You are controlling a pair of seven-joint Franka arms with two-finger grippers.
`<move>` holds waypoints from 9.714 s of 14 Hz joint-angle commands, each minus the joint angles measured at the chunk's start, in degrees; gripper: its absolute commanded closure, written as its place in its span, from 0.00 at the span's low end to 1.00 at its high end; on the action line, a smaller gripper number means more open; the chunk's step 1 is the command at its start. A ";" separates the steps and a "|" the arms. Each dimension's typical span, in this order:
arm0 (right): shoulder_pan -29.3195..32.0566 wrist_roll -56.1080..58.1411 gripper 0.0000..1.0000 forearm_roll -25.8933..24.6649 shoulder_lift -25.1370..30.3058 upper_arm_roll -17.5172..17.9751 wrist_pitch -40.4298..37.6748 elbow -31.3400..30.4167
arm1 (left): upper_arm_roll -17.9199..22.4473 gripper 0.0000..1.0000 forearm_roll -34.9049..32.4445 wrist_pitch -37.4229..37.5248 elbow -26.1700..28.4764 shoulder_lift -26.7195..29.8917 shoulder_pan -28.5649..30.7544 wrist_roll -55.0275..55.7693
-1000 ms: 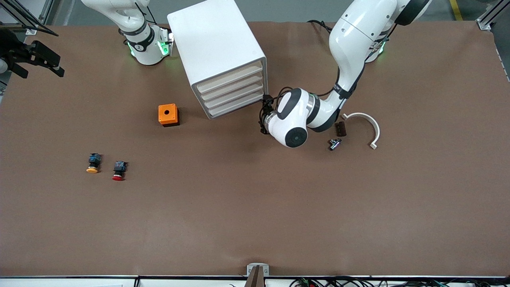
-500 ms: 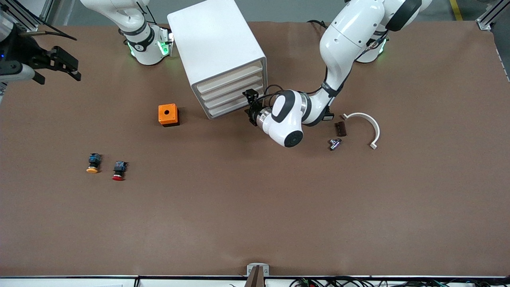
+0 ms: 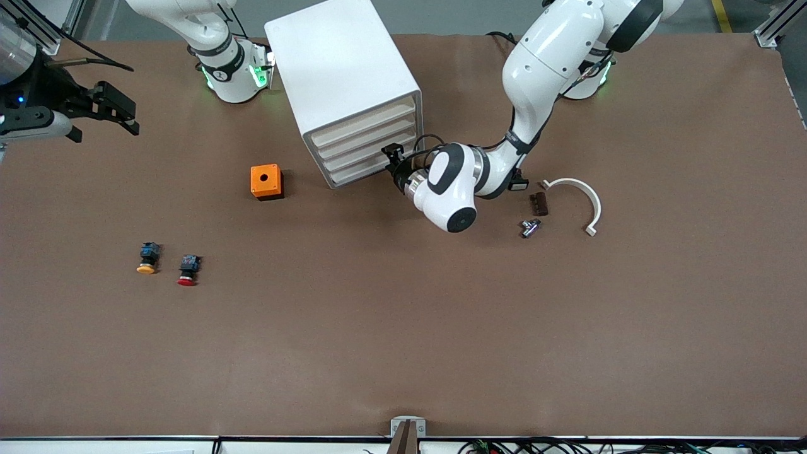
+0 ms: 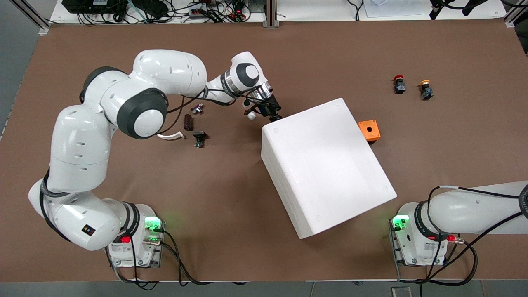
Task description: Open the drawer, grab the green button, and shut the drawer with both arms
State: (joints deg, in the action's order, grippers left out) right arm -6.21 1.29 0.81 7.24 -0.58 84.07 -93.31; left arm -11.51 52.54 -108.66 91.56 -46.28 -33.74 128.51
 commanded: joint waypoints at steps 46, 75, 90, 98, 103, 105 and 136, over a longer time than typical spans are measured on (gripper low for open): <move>-33.43 -93.22 0.00 4.38 -21.82 -0.21 18.84 -2.92 | 9.92 0.00 2.48 2.13 -13.94 -5.57 7.02 -10.91; -39.14 -91.03 0.00 4.82 -35.89 -0.12 31.33 -2.49 | 10.19 0.00 -39.01 8.71 -16.85 8.49 17.65 -17.03; -40.90 -90.86 0.00 4.73 -39.75 -0.21 34.06 -2.40 | 10.19 0.00 -41.12 10.13 -16.85 9.90 19.41 -32.18; -41.08 -90.59 0.75 4.82 -39.76 -0.12 33.80 -1.79 | 10.19 0.00 -41.03 10.40 -15.53 9.72 20.99 -40.18; -39.59 -90.68 0.80 4.90 -39.58 -0.21 26.79 3.74 | 10.54 0.00 -41.12 10.04 -15.44 9.37 21.43 -42.90; -37.05 -90.24 0.80 5.60 -39.58 -0.12 20.55 7.86 | 10.63 0.00 -41.12 10.04 -15.44 9.11 22.40 -44.22; 0.23 -5.43 0.80 -3.53 -33.43 -1.00 46.26 -15.05 | 0.70 0.00 -44.63 -18.78 1.17 5.77 0.87 -68.93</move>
State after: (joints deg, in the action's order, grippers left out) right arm -6.93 -4.52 -1.46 -27.17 -2.45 127.55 -106.59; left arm -9.81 8.51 -126.09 90.24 -41.99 -32.23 59.83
